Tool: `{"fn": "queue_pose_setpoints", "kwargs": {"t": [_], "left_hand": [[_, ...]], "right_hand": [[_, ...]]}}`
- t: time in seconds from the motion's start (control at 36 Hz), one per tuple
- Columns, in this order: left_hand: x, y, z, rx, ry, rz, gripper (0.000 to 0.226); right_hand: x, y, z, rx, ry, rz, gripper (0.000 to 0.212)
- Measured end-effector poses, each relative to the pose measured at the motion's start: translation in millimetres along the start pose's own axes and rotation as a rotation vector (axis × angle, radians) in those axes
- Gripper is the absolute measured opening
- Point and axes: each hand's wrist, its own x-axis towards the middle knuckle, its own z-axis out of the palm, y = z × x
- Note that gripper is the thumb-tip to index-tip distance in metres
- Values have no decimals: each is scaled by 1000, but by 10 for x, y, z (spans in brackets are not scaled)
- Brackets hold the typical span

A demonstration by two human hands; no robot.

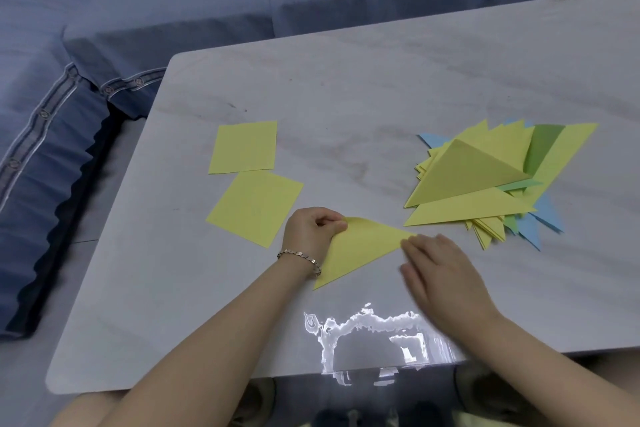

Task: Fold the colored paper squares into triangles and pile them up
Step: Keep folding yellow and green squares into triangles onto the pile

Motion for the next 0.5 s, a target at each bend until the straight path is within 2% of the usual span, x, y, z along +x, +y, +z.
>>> {"fn": "queue_pose_setpoints", "kwargs": {"t": [0.11,0.25,0.36,0.44,0.5], "left_hand": [[-21,13,5,13,6,-12,13],[-102,101,-29,-86,37,-66,10],[-204,232,-65,-269,6,-168,23],[-319,404,-93,-302,-89,-137,21],[-371,488,-129,-329,-129,-98,18]], "right_hand": [[-12,139,-72,-77,24,22,44],[25,-43,-133,-32,51,84,43],[24,-159,-212,90,54,-211,50],[44,-195,-232,157,83,-395,40],[88,-144,-251,174,114,-452,32]]}}
